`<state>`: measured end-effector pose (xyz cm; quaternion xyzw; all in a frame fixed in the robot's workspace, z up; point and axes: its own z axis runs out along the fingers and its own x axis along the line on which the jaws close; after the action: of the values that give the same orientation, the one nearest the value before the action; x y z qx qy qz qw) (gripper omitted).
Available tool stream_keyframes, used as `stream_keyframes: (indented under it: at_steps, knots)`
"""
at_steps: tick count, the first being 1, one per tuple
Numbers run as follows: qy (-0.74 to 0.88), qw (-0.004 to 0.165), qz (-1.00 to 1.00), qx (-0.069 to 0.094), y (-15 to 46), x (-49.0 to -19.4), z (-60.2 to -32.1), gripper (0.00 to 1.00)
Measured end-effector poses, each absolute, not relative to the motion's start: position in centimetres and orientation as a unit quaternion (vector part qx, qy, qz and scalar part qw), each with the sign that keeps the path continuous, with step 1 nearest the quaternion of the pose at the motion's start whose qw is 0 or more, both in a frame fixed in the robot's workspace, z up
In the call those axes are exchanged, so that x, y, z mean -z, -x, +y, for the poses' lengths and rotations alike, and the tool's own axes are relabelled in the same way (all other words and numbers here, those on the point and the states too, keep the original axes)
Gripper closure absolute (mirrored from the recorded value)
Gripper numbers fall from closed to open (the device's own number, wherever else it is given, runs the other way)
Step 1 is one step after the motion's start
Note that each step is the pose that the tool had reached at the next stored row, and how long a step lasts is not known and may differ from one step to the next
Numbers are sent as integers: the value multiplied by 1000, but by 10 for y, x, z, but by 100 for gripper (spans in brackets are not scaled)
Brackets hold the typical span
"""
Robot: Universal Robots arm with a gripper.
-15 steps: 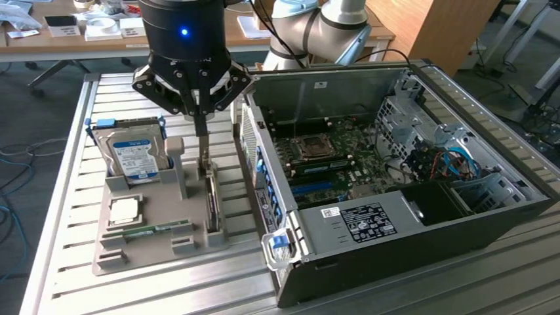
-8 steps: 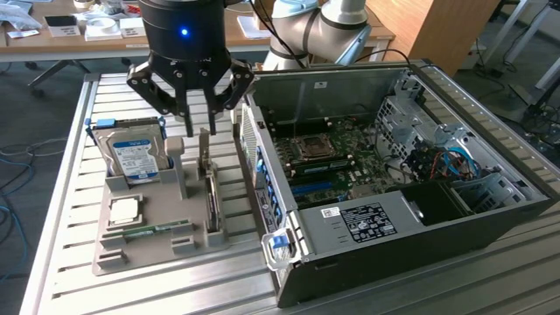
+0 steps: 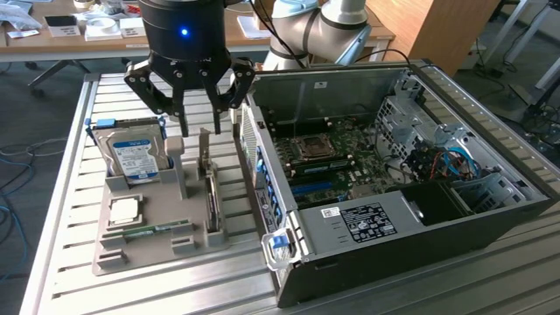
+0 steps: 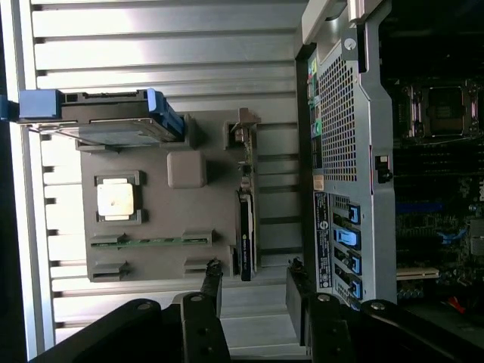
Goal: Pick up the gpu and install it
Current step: 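Pick up the gpu and move the gpu toward the slot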
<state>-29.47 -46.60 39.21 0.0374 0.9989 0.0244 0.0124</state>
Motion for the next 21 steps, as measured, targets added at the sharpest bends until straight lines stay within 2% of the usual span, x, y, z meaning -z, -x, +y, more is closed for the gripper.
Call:
stream_keyframes:
  at_steps: [21]
  knots:
    - [-37,12,999,-24,295,-375,-466,53]
